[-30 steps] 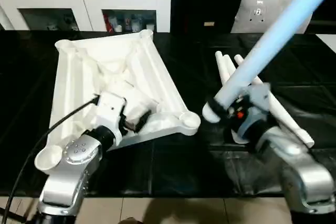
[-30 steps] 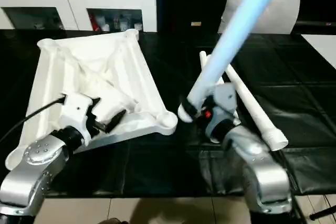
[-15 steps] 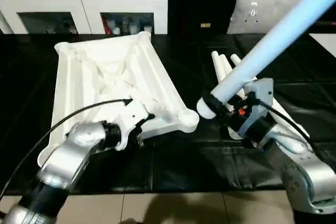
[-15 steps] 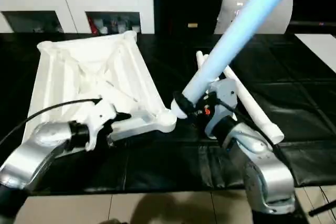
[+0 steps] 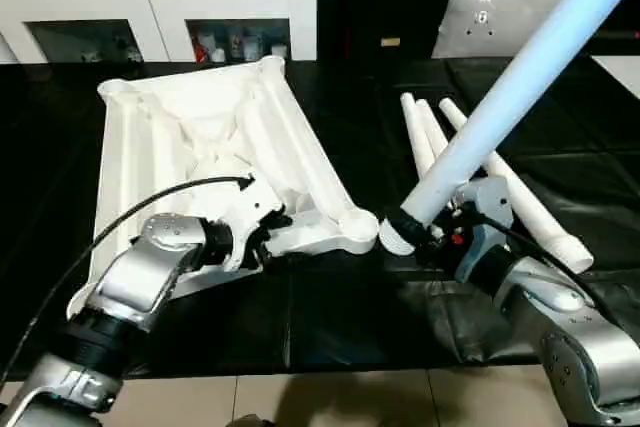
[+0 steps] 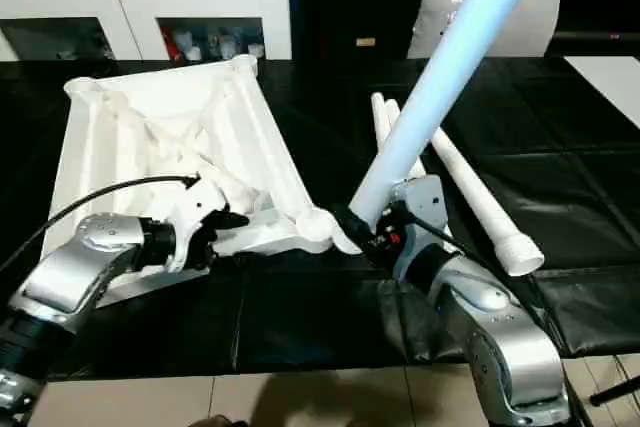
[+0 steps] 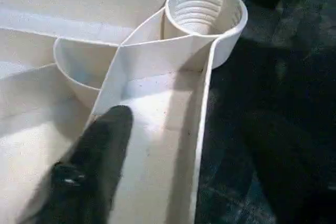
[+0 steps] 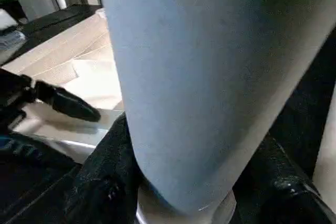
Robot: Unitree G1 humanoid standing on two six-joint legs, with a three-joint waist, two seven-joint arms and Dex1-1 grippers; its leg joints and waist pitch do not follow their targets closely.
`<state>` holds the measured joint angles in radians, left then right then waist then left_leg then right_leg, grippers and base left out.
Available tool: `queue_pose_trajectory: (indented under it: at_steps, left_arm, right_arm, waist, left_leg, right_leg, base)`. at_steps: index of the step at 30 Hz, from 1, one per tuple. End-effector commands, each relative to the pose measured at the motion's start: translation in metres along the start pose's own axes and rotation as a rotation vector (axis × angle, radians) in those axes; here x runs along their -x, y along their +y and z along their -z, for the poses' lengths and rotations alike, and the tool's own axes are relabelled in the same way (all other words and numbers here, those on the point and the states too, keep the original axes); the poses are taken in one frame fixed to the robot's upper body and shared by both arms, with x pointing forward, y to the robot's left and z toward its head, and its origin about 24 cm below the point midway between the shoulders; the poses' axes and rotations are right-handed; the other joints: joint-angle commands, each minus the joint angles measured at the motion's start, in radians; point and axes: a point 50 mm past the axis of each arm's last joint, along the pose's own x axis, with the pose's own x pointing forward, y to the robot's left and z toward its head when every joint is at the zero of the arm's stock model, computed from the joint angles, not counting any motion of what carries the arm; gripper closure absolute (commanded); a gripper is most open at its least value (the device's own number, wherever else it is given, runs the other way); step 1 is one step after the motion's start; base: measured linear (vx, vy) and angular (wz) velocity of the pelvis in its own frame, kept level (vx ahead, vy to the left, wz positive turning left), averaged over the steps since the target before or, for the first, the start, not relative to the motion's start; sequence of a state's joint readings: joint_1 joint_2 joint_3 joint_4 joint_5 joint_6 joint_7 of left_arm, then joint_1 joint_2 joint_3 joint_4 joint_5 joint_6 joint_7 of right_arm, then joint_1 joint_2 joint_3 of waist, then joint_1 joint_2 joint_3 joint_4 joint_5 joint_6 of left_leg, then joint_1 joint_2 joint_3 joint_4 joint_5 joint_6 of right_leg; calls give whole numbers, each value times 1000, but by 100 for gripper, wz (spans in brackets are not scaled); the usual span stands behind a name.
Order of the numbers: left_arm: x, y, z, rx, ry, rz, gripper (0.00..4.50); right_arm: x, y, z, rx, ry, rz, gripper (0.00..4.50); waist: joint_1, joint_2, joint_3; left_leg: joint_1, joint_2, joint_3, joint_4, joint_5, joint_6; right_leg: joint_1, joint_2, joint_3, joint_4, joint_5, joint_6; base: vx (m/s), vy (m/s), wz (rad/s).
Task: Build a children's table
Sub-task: Insert table leg to table base
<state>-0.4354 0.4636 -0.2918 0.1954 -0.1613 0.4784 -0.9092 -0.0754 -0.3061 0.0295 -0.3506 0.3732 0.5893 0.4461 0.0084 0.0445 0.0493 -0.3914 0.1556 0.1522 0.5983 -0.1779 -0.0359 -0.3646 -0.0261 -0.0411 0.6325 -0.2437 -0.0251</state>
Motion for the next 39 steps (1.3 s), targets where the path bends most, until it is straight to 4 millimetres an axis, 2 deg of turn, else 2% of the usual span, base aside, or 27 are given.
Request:
queue_pose_trajectory:
  at_steps: [1, 2, 5, 7, 9, 13, 20, 22, 27, 29, 30, 38, 39]
  left_arm:
    - [2, 4, -4, -4, -3, -10, 107]
    - [1, 4, -5, -6, -3, -6, 120]
    - [0, 4, -5, -7, 2, -1, 123]
    - [-2, 4, -4, -14, 11, -1, 155]
    - [-3, 4, -3, -21, 20, -2, 165]
    - [-5, 3, -3, -28, 25, 11, 205]
    - [-11, 2, -3, 7, -7, 31, 251]
    - [-13, 1, -3, 12, -4, 45, 281]
    - [-15, 1, 1, 4, 17, 54, 294]
    - [-15, 2, 2, 6, 17, 59, 322]
    - [-16, 2, 2, 6, 17, 61, 328]
    - [-15, 2, 5, 8, 23, 74, 376]
    - [-15, 2, 6, 5, 27, 75, 400]
  right_arm:
    - [-3, 3, -10, 33, -42, -9, 257]
    - [-4, 3, -11, 50, -52, -3, 257]
    - [-4, 3, -12, 57, -50, -9, 257]
    - [-4, 3, -12, 66, -50, -15, 257]
    - [-4, 3, -12, 65, -49, -15, 257]
    - [-4, 2, -11, 65, -44, -16, 257]
    - [-3, 4, -9, 65, -32, -27, 257]
    - [-2, 4, -9, 65, -30, -27, 257]
    - [-2, 3, -9, 64, -30, -25, 257]
    - [-2, 3, -9, 64, -30, -27, 257]
    - [-2, 3, -9, 64, -30, -28, 257]
    - [-4, 4, -10, 59, -36, -35, 257]
    - [-5, 5, -10, 60, -36, -40, 257]
  waist:
    - [5, -1, -46]
    - [5, -1, -45]
    - [4, 0, -44]
    - [4, 1, -44]
    - [5, 5, -45]
    - [4, 4, -44]
    - [2, 3, -43]
    - [3, 4, -43]
    - [2, 5, -43]
    - [2, 6, -43]
    - [2, 3, -41]
    - [1, 5, -40]
    - [1, 5, -40]
  left_leg:
    - [20, 70, -25, -67, -170, 40]
    - [20, 69, -24, -67, -170, 40]
    - [20, 70, -25, -69, -172, 39]
    - [19, 69, -24, -68, -170, 40]
    - [20, 71, -25, -69, -167, 40]
    - [20, 71, -25, -70, -179, 39]
    - [19, 71, -25, -70, -174, 41]
    - [19, 71, -24, -69, -179, 41]
    - [19, 71, -25, -70, -176, 44]
    - [18, 71, -25, -70, -177, 44]
    - [18, 72, -25, -71, -176, 45]
    - [19, 73, -25, -73, -188, 42]
    - [19, 73, -25, -72, -188, 42]
  right_leg:
    - [34, -112, 57, -91, -99, -194]
    - [34, -111, 58, -92, -101, -191]
    - [33, -111, 58, -92, -107, -190]
    - [34, -112, 58, -92, -102, -188]
    - [34, -112, 58, -91, -93, -187]
    - [34, -114, 59, -93, -101, -188]
    - [34, -112, 58, -94, -92, -193]
    - [34, -114, 59, -96, -100, -195]
    - [35, -114, 59, -96, -104, -194]
    - [35, -115, 59, -96, -111, -193]
    - [34, -114, 59, -96, -108, -194]
    - [32, -115, 61, -98, -126, -191]
    - [32, -116, 61, -98, -125, -192]
  base:
    - [0, 0, 0]
    - [0, 0, 0]
    - [0, 0, 0]
    - [0, 0, 0]
    - [0, 0, 0]
    - [0, 0, 0]
    - [0, 0, 0]
    - [0, 0, 0]
    - [0, 0, 0]
    - [0, 0, 0]
    - [0, 0, 0]
    - [0, 0, 0]
    - [0, 0, 0]
